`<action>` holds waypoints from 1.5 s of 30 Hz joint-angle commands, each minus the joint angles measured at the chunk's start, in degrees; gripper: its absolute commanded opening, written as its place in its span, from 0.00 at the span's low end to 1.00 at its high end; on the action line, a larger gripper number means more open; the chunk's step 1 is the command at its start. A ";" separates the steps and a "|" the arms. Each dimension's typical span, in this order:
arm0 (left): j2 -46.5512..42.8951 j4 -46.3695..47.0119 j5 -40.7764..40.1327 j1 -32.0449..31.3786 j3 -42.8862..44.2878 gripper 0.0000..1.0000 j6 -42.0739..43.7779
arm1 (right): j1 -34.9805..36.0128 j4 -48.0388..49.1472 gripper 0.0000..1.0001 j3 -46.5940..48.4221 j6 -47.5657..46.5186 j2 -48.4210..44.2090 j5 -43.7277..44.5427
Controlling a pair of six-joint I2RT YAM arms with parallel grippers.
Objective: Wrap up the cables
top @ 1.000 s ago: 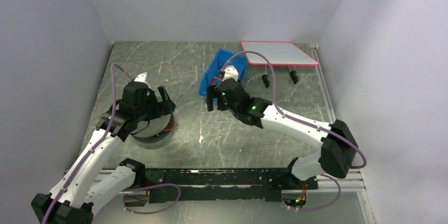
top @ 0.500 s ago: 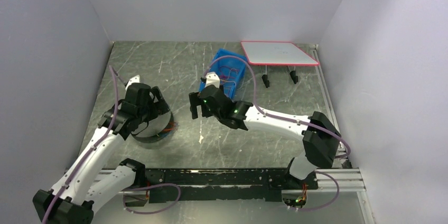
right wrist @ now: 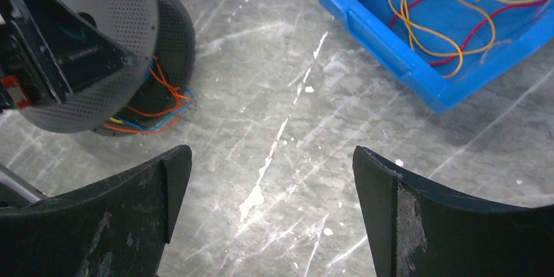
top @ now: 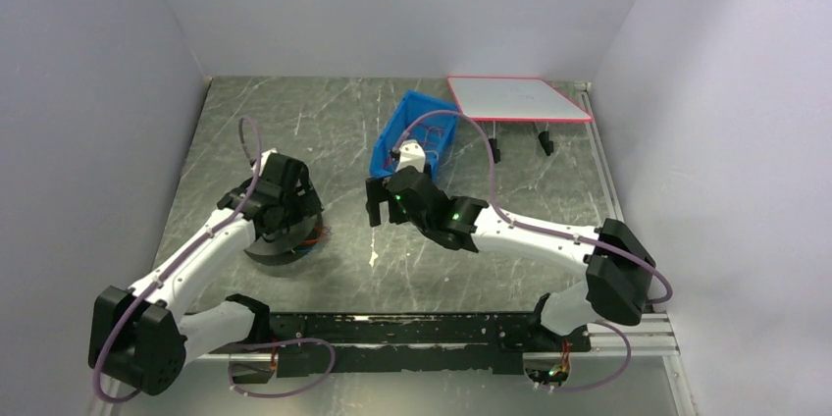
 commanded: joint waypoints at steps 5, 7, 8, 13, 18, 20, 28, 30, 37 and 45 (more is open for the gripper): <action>4.10 3.03 -3.35 0.14 2.20 1.00 0.01 | 0.20 1.12 0.98 -3.66 0.06 -1.85 0.61; 5.16 3.19 -3.54 0.22 3.02 0.99 0.42 | 0.24 1.28 0.98 -3.83 -0.16 -1.78 0.30; 5.68 3.27 -3.54 0.15 3.29 1.00 0.56 | 0.26 1.17 0.98 -3.89 -0.27 -1.63 0.33; 7.40 2.17 -4.09 0.17 5.73 1.00 0.94 | 0.26 1.14 0.99 -4.16 -0.88 -2.17 0.89; 8.80 1.55 -5.16 0.31 7.34 0.99 1.28 | 0.21 1.29 0.99 -4.53 -0.86 -2.24 0.68; 10.08 2.09 -4.65 0.36 7.59 0.99 1.87 | 0.22 1.22 0.99 -4.69 -0.94 -2.31 0.59; 14.73 3.09 -3.48 0.42 7.29 0.98 2.02 | 0.20 1.11 1.00 -5.61 -1.35 -4.68 1.57; 15.15 3.22 -3.43 0.40 7.45 0.98 2.02 | 0.18 1.03 1.00 -5.91 -1.27 -5.11 1.55; 17.70 4.20 -2.80 1.30 7.91 0.93 2.79 | 0.26 0.96 1.00 -7.07 -0.91 -5.81 1.37; 17.21 4.76 -2.00 1.55 8.21 0.71 3.56 | 0.22 0.92 1.00 -8.33 -0.55 -7.26 1.95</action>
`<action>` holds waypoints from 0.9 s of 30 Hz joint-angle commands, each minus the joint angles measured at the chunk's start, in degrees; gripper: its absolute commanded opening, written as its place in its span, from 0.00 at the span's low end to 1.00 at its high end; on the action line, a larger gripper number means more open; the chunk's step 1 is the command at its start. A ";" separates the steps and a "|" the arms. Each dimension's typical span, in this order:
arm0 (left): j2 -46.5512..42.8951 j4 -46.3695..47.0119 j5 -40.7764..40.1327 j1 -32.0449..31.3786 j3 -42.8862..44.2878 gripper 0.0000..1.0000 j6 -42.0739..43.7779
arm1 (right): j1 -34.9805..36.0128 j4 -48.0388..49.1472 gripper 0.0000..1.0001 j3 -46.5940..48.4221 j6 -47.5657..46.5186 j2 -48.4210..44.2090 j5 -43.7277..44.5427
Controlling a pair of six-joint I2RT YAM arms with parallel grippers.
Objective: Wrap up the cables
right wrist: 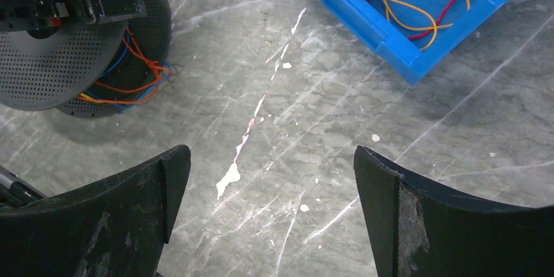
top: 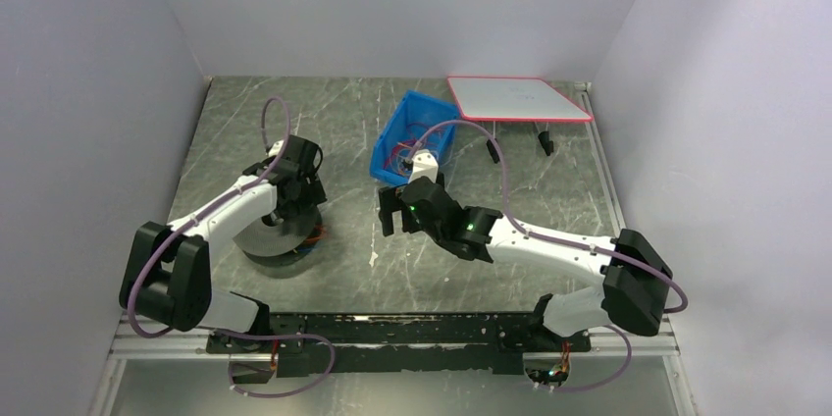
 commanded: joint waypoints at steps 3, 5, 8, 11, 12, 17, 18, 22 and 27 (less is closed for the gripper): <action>-1.70 0.38 0.55 0.44 1.28 0.55 0.74 | 0.26 0.34 1.00 -0.90 0.39 -1.27 1.54; -2.57 0.03 0.31 0.43 1.39 0.43 0.64 | 0.22 0.35 1.00 -0.68 0.47 -1.25 1.53; -4.63 -0.42 0.56 0.44 1.78 0.18 0.66 | 0.26 0.20 1.00 -0.38 0.38 -1.61 1.60; -7.00 -0.93 1.01 0.43 2.29 0.07 0.79 | 0.17 0.17 1.00 -0.44 0.02 -2.30 1.84; -7.84 -1.02 1.31 0.43 2.39 0.07 0.93 | 0.12 0.13 1.00 -0.45 -0.07 -2.64 1.88; -11.90 -1.46 3.60 0.43 3.25 0.07 1.91 | 0.17 -0.60 1.00 -0.44 -0.15 -4.30 2.53; -12.77 -1.24 4.95 0.43 3.44 0.07 2.28 | 0.10 -0.69 1.00 -0.57 -0.22 -4.76 2.75; -16.34 1.47 11.97 0.43 3.77 0.07 4.49 | -0.99 -0.03 1.00 -1.20 -1.46 -6.35 1.09; -20.63 5.65 21.95 0.48 3.45 0.07 5.95 | -4.26 -2.75 1.00 0.81 -3.53 -6.10 -4.83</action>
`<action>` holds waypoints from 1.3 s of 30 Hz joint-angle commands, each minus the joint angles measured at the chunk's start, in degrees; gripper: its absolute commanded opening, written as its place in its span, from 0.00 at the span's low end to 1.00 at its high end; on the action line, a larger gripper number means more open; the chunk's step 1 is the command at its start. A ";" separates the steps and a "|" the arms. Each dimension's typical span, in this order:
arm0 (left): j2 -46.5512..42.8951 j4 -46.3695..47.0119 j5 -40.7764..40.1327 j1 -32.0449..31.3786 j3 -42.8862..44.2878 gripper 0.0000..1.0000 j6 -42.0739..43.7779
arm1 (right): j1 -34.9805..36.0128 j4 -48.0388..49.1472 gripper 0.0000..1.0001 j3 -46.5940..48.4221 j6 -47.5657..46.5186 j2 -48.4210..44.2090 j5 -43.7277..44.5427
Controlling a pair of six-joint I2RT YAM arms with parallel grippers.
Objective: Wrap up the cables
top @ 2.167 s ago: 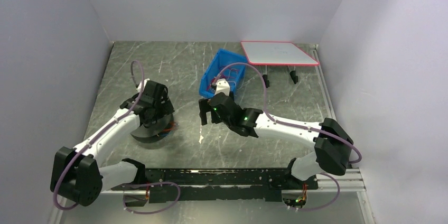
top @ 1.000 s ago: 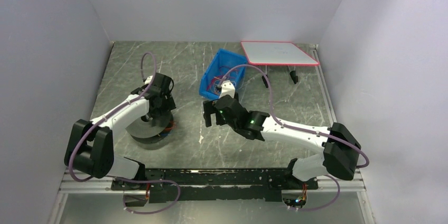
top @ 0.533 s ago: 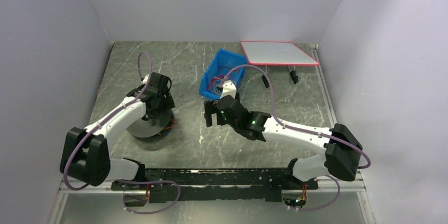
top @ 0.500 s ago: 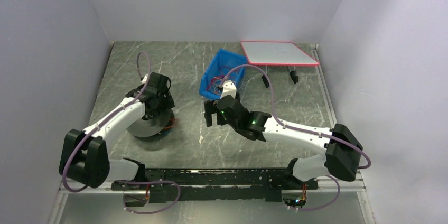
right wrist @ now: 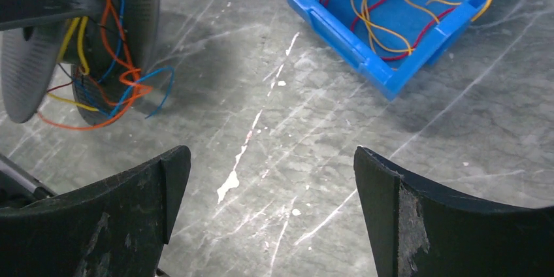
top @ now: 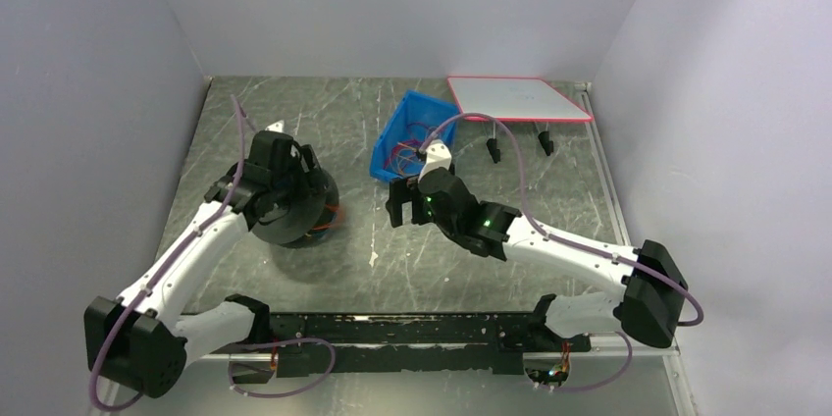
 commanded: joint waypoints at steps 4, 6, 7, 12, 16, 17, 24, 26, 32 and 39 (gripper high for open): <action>-6.01 9.02 16.47 0.37 1.88 0.07 3.43 | -3.68 -1.09 1.00 -0.01 -1.16 -2.02 -5.58; -6.36 10.37 18.99 0.37 1.32 0.07 3.54 | -4.89 -0.79 1.00 -0.45 -0.09 -2.40 -6.84; -6.30 11.34 20.94 0.37 1.08 0.07 3.55 | -5.29 -0.64 1.00 -0.53 0.27 -2.54 -7.23; -7.64 18.06 26.66 0.41 -1.87 0.07 2.90 | -5.55 0.01 1.00 -0.31 1.11 -3.10 -6.83; -8.60 25.00 30.64 0.37 -4.83 0.07 2.16 | -5.61 0.73 1.00 0.36 1.50 -3.02 -6.78; -8.76 27.27 31.87 0.37 -5.84 0.07 1.92 | -5.60 0.92 1.00 0.54 1.56 -2.89 -6.82; -10.96 42.16 36.14 0.37 -13.44 0.07 -1.45 | -5.65 1.88 1.00 0.45 1.92 -2.87 -6.19; -11.16 47.58 37.62 0.37 -15.61 0.07 -2.86 | -5.65 1.77 0.99 0.84 1.96 -3.20 -6.42; -9.09 63.13 43.25 0.37 -21.27 0.07 -8.67 | -5.65 0.61 0.99 2.94 1.47 -4.55 -7.11; -5.31 71.85 48.69 0.52 -23.67 0.07 -13.19 | -5.57 -0.43 0.99 2.95 1.58 -7.92 -6.86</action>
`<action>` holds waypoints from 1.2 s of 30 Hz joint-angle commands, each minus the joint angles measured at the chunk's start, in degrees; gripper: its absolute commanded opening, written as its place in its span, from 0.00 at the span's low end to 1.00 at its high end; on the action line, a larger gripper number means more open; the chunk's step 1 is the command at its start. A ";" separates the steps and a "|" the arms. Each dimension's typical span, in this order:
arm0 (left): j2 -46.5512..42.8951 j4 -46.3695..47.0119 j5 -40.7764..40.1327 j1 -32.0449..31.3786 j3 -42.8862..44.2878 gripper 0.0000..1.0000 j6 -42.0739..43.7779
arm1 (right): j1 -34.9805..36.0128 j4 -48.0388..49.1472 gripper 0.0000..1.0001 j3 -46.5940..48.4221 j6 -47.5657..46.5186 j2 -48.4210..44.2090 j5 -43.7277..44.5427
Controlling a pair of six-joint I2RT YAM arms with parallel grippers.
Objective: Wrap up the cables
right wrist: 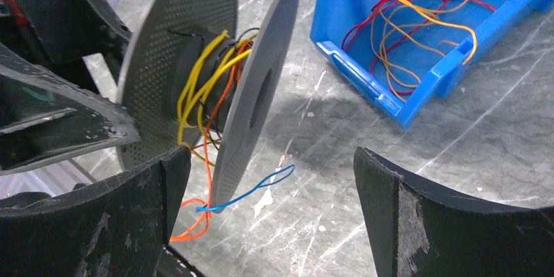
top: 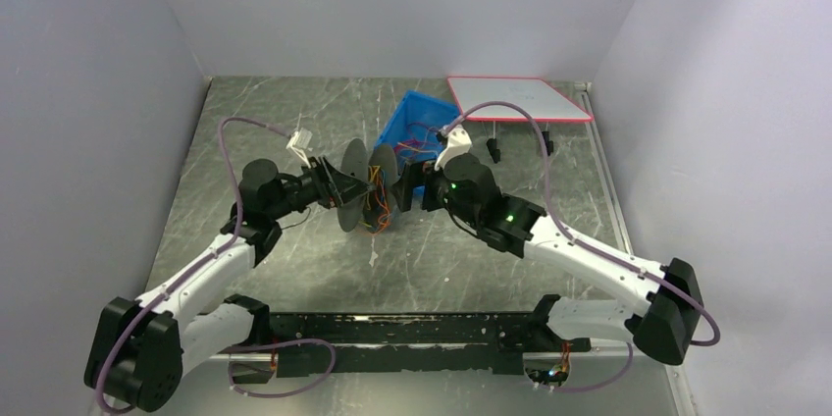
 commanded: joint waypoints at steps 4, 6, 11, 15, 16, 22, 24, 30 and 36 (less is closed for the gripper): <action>1.72 20.95 6.89 1.18 -3.38 0.07 -6.40 | -0.16 -1.24 0.99 1.12 0.79 -4.30 0.31; 2.98 25.01 7.67 1.90 -5.09 0.07 -8.41 | -0.09 -1.55 0.99 1.27 0.92 -4.68 0.18; 7.23 36.23 9.87 4.31 -8.45 0.07 -13.85 | -0.18 -2.08 0.99 1.32 1.21 -5.44 0.10; 11.58 45.32 11.14 5.29 -9.86 0.07 -18.20 | -0.11 -1.85 0.99 0.61 1.70 -5.28 -0.39; 12.88 47.81 11.36 5.51 -9.99 0.07 -19.40 | -0.09 -1.65 0.98 0.35 1.86 -5.24 -0.58; 23.63 66.42 14.17 6.91 -10.36 0.07 -29.47 | -0.08 -1.34 0.98 -0.31 2.30 -5.30 -0.73; 27.33 72.30 14.41 7.57 -10.78 0.07 -32.53 | -0.12 -1.27 0.98 -0.43 2.30 -5.44 -0.66; 34.64 79.86 15.26 8.19 -10.32 0.07 -36.74 | -0.13 -1.78 0.99 -0.47 2.00 -5.26 -0.51; 35.52 79.86 15.38 8.28 -10.28 0.07 -36.60 | -0.09 -1.35 0.99 -0.55 1.99 -4.60 -0.58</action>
